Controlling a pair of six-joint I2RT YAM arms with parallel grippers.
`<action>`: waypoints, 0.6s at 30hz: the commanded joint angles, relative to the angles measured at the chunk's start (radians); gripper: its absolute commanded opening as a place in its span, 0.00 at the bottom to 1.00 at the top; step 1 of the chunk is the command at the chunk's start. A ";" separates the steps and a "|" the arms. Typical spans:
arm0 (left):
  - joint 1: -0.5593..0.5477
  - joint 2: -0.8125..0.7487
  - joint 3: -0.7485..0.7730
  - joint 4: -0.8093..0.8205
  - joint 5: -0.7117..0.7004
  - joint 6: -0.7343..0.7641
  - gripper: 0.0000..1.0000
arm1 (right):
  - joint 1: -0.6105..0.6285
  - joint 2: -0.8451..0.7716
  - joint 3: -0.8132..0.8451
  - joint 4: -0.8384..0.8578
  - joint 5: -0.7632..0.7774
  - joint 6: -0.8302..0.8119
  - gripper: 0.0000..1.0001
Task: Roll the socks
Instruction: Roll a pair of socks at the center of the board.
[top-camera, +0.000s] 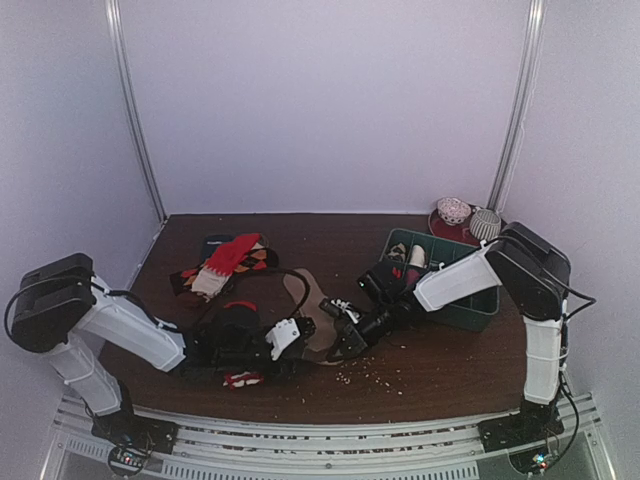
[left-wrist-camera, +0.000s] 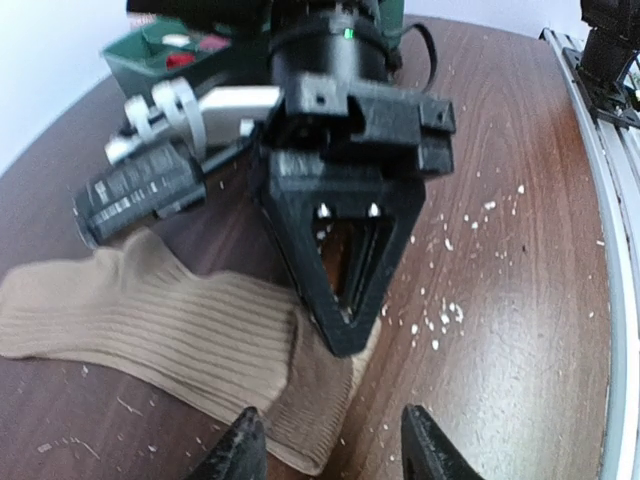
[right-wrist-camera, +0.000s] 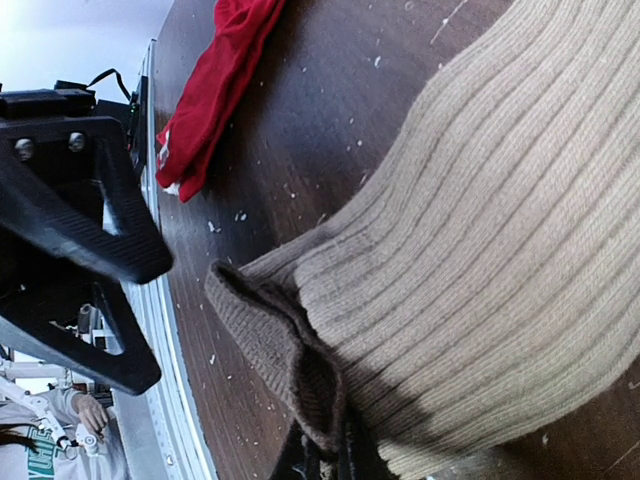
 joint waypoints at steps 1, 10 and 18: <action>-0.006 0.021 -0.046 0.231 -0.021 0.115 0.45 | 0.003 0.075 -0.053 -0.220 0.103 -0.013 0.02; -0.006 0.113 -0.035 0.242 0.075 0.190 0.40 | -0.003 0.078 -0.044 -0.255 0.103 -0.041 0.02; -0.007 0.180 0.010 0.198 0.113 0.199 0.40 | -0.007 0.086 -0.042 -0.265 0.097 -0.050 0.02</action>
